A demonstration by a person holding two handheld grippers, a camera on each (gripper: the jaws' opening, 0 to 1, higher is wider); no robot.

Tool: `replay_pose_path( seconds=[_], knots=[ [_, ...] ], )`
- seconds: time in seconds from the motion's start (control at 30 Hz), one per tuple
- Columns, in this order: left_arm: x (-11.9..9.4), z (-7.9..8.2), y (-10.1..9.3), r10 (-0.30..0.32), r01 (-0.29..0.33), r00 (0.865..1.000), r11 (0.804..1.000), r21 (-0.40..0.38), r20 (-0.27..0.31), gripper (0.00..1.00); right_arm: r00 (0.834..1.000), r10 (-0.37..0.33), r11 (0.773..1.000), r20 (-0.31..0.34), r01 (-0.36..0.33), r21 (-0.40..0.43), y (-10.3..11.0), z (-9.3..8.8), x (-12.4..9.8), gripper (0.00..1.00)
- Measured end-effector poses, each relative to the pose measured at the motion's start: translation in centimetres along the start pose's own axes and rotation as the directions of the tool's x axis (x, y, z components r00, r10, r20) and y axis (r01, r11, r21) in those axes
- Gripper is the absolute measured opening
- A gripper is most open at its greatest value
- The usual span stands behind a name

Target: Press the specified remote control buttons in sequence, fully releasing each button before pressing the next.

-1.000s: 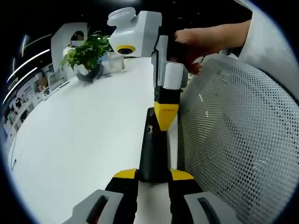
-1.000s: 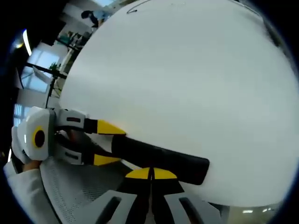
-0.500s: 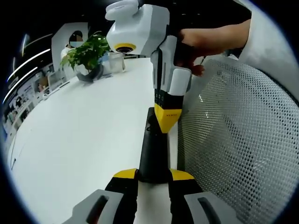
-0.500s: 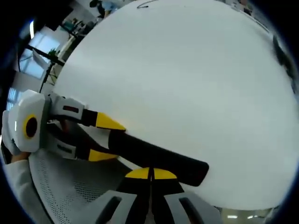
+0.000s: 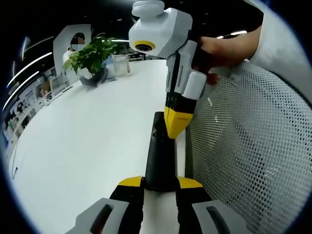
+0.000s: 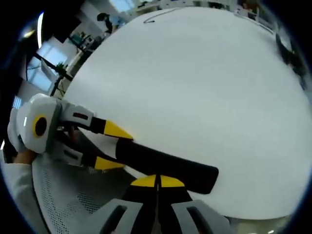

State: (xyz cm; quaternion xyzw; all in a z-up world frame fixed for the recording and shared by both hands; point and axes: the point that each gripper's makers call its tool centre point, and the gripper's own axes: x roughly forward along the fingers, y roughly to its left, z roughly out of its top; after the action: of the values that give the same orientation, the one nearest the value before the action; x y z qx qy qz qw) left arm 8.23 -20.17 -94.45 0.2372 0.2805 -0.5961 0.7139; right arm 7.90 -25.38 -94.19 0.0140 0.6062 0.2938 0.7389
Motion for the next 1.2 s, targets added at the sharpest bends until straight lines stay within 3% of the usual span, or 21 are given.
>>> replay_pose_path(
  seconds=[0.2,0.33,0.47,0.7,0.93,1.03,1.13,1.2],
  knots=[
    [0.0,0.0,0.0,0.0,0.0,1.0,1.0,-0.002,-0.003,0.24,1.0,-0.016,1.0,-0.007,0.015,-0.024,0.1,0.0,0.0,0.0],
    [0.1,0.1,-0.2,-0.01,0.01,1.0,1.0,-0.001,-0.001,0.24,0.997,0.061,0.998,0.043,-0.061,0.0,1.0,0.9,-0.2,0.0],
    [0.2,0.1,-0.4,-0.018,0.018,1.0,1.0,0.003,-0.002,0.24,0.995,0.07,0.997,0.073,-0.071,0.018,0.8,1.3,-0.3,0.0],
    [0.3,0.3,-0.8,-0.032,0.032,0.999,0.999,0.008,0.004,0.24,0.993,0.105,0.993,0.054,-0.108,0.052,1.1,1.0,0.2,0.0],
    [0.4,0.3,-0.8,-0.029,0.029,1.0,1.0,0.006,0.012,0.24,0.995,0.085,0.996,0.041,-0.087,0.036,1.0,0.8,0.1,0.0],
    [0.4,0.3,-0.7,-0.03,0.03,0.999,1.0,0.006,0.013,0.24,0.994,0.094,0.993,0.054,-0.098,0.072,0.8,1.0,0.2,0.0],
    [0.4,0.4,-0.7,-0.029,0.029,0.999,1.0,0.005,0.014,0.24,0.99,0.115,0.977,0.08,-0.127,0.173,0.8,1.1,0.2,0.0],
    [0.4,0.3,-0.7,-0.028,0.028,0.999,1.0,0.004,0.014,0.24,0.99,0.116,0.976,0.076,-0.128,0.177,0.7,1.1,0.2,0.0]
  ],
)
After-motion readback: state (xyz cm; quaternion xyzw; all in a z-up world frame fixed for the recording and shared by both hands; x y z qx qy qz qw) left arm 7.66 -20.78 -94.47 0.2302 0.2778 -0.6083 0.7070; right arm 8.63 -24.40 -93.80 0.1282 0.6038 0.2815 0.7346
